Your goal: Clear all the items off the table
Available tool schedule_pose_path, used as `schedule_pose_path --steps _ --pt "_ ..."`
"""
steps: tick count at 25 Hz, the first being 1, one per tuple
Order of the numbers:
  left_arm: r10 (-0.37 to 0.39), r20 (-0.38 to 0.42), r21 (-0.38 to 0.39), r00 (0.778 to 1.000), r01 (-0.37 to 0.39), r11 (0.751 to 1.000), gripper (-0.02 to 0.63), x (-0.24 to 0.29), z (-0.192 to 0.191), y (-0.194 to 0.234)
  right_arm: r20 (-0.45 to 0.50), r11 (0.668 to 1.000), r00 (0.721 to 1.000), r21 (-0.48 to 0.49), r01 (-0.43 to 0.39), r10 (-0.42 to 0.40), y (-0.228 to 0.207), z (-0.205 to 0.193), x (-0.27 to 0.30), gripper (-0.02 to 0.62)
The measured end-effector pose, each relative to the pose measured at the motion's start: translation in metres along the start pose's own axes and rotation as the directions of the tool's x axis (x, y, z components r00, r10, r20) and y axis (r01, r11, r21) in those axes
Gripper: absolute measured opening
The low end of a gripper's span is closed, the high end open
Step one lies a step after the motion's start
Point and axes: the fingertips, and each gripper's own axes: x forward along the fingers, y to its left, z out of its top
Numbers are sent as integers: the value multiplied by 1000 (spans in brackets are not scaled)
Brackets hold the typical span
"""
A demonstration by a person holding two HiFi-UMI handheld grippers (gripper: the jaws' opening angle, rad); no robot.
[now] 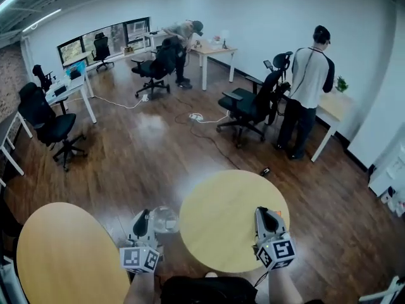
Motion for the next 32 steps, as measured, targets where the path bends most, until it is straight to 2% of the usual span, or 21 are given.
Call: schedule_pose_path --steps 6,14,18,24,32 --pt "-158 -42 -27 987 157 987 37 59 -22 -52 -39 980 982 65 187 -185 -58 -20 -28 5" --pt "-309 -57 -71 950 304 950 37 105 -50 -92 -37 940 943 80 332 -330 -82 -22 -58 5" --pt "-378 -70 -72 923 373 925 37 116 -67 -112 -33 926 930 87 367 -365 -88 -31 -71 5" --pt "-436 -98 -99 895 427 899 37 131 -84 -125 -62 909 914 101 405 -401 -90 -40 -67 5" --pt "-501 -152 -103 852 490 865 37 146 -118 -142 -131 914 918 114 389 -374 -87 -65 -47 5"
